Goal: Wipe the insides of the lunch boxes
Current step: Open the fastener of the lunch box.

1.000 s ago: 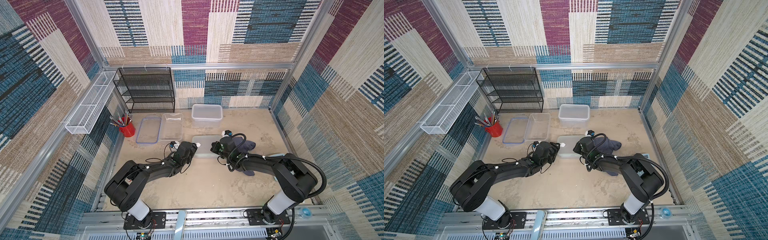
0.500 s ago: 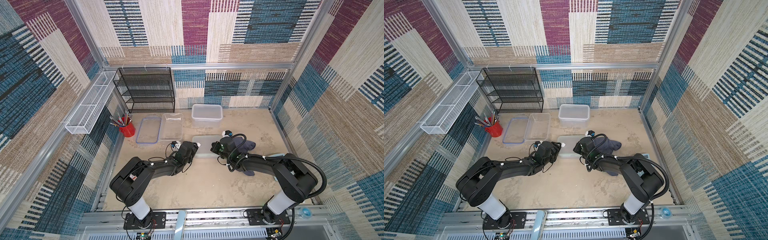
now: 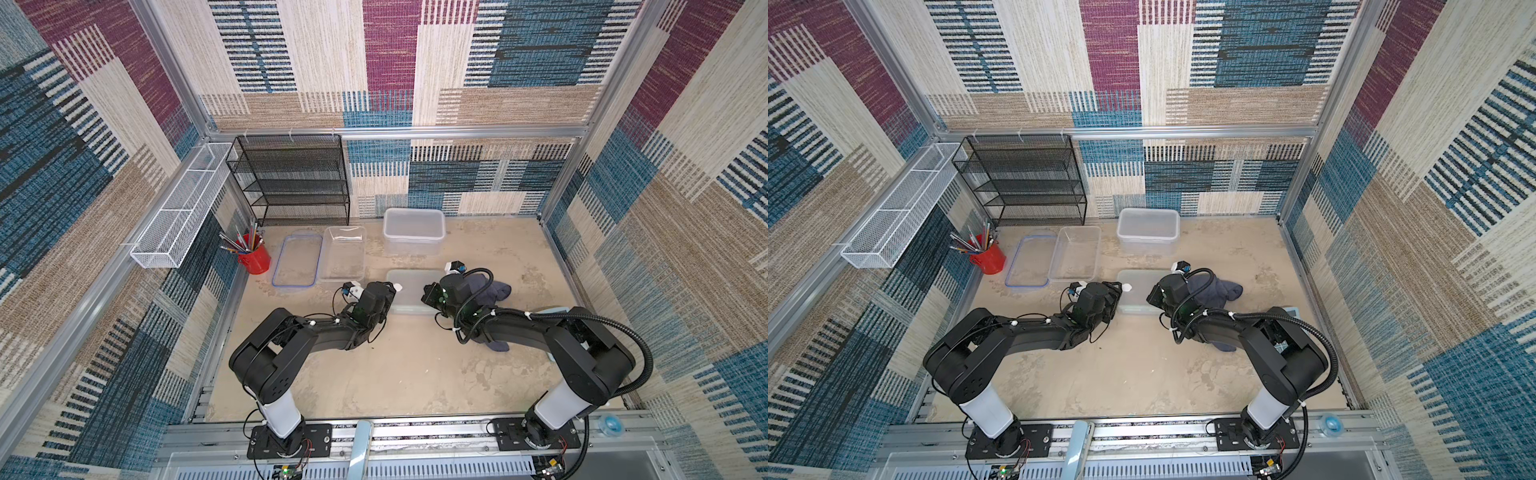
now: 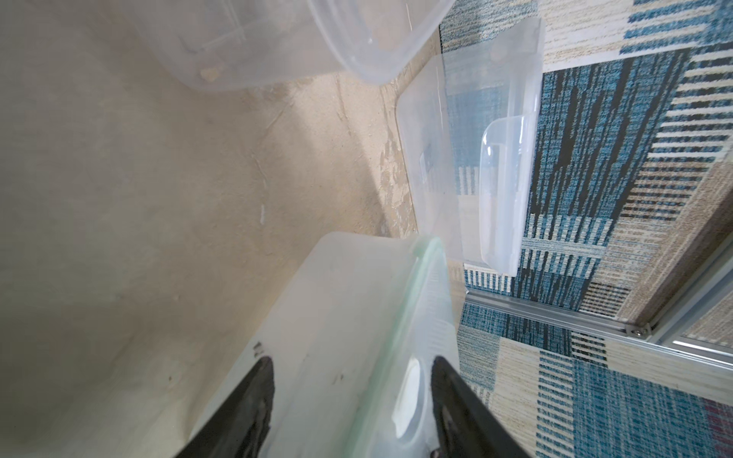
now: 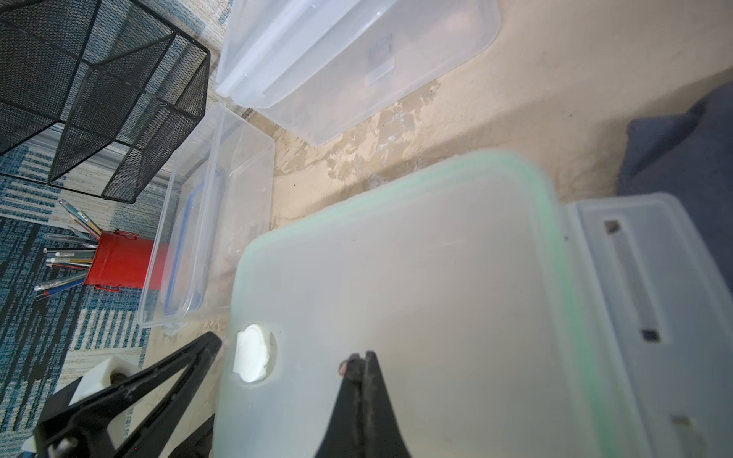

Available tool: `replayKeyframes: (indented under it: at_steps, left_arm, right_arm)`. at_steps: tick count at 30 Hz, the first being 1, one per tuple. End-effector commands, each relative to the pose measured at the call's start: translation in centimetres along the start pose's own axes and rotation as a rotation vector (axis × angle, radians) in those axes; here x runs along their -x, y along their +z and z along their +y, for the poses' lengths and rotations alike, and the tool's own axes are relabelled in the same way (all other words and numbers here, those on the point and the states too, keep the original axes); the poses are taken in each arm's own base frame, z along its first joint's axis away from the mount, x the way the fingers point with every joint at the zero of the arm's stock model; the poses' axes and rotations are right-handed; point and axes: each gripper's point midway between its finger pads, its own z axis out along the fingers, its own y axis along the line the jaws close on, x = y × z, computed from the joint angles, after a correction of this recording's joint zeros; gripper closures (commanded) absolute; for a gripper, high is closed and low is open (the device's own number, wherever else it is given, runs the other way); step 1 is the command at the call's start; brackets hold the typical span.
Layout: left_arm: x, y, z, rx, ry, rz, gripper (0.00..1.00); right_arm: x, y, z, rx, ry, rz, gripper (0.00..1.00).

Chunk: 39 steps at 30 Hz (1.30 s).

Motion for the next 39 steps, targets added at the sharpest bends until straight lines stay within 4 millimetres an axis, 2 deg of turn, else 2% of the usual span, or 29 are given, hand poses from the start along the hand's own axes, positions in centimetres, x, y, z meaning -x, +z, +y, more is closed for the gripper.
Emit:
replayKeyframes:
  at_steps: [1,7,17,23,28,32,35,39]
  left_arm:
    - [0.1,-0.2,-3.3,-0.144,-0.079,-0.004,0.38]
    - [-0.1,-0.1,-3.4,-0.15,-0.066,0.002,0.45]
    - [-0.4,-0.1,-2.8,-0.136,-0.039,0.018,0.68]
    - [-0.2,-0.5,-2.5,-0.127,-0.013,0.011,0.71]
    - [0.2,-1.1,-2.7,-0.112,0.044,-0.009,0.67]
    - [0.4,-1.4,-2.4,-0.053,0.108,-0.009,0.52]
    - [0.2,-1.4,-2.3,-0.025,0.138,0.006,0.43]
    - [0.6,-2.1,-2.2,0.019,0.167,-0.004,0.4]
  right_arm:
    - [-5.3,-0.8,-6.3,-0.231,-0.025,0.206,1.0]
    - [-5.5,-0.9,-6.7,-0.239,-0.022,0.208,1.0]
    - [-5.7,-0.9,-7.1,-0.251,-0.023,0.214,1.0]
    - [-5.9,-1.0,-7.4,-0.259,-0.023,0.215,1.0]
    - [-5.8,-0.9,-7.3,-0.258,-0.022,0.212,1.0]
    - [-5.6,-0.8,-7.0,-0.251,-0.028,0.211,1.0]
    - [-5.0,-0.8,-6.2,-0.238,-0.042,0.202,1.0]
    - [-3.4,-0.9,-4.3,-0.203,-0.073,0.174,1.0]
